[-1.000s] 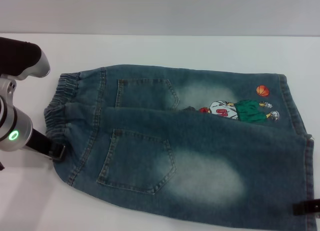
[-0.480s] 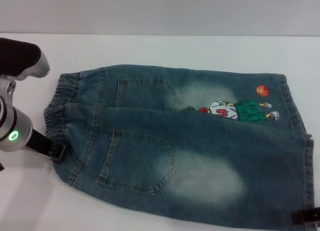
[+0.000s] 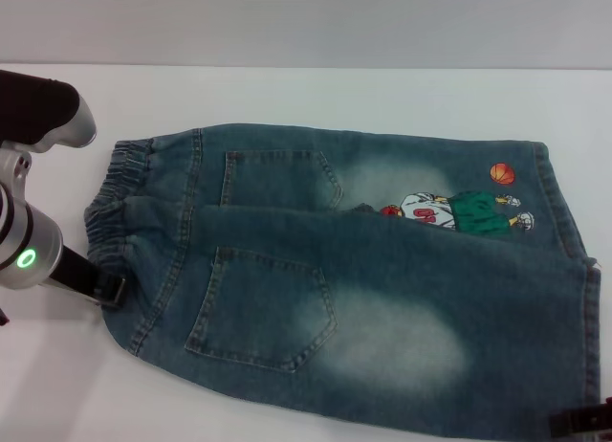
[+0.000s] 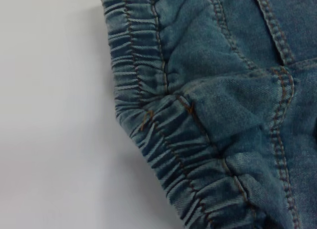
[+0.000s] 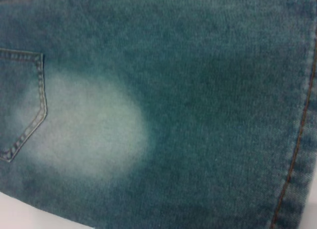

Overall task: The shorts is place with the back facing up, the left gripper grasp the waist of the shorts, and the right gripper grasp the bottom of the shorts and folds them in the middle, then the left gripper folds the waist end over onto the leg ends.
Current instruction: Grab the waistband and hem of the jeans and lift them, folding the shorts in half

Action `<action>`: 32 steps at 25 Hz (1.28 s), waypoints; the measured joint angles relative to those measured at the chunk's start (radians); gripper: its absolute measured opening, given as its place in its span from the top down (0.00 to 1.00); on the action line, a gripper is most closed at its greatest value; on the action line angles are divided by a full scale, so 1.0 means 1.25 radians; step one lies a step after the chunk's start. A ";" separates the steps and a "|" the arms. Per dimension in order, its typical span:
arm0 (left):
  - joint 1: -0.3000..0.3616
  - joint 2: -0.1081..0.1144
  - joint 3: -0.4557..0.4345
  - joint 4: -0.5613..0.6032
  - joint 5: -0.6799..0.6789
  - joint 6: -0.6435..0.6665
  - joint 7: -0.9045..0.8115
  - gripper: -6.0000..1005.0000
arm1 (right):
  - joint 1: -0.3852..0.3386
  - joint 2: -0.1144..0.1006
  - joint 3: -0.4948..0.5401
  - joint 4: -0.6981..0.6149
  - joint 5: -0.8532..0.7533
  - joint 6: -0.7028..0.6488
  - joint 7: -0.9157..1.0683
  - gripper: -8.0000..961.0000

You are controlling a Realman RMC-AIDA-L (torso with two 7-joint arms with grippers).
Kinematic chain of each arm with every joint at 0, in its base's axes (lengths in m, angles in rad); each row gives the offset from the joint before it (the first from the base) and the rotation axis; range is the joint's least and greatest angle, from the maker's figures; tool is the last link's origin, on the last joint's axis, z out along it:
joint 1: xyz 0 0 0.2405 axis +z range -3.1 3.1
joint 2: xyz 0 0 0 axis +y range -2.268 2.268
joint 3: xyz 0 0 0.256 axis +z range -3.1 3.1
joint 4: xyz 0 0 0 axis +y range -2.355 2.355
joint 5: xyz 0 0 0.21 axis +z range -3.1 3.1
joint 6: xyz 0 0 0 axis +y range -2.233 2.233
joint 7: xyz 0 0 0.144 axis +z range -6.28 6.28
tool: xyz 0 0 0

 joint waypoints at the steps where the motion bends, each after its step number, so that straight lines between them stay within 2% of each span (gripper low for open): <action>1: 0.000 0.000 0.000 0.000 0.000 0.000 0.000 0.76 | 0.001 0.000 -0.002 -0.003 0.000 -0.001 -0.001 0.32; 13: 0.000 0.000 0.003 0.000 -0.001 0.000 0.001 0.76 | 0.004 -0.002 -0.015 0.026 0.021 -0.005 -0.020 0.37; 23: 0.002 0.000 0.006 -0.001 -0.003 0.000 0.001 0.76 | 0.007 -0.003 -0.011 0.041 0.022 0.001 -0.026 0.61; 29: 0.000 0.000 0.005 0.002 -0.003 -0.002 0.002 0.76 | -0.008 -0.003 -0.003 0.072 0.015 0.007 -0.014 0.82; 32: -0.001 0.000 0.003 0.001 -0.003 -0.006 0.002 0.76 | -0.021 -0.003 -0.002 0.095 0.011 0.009 -0.010 0.71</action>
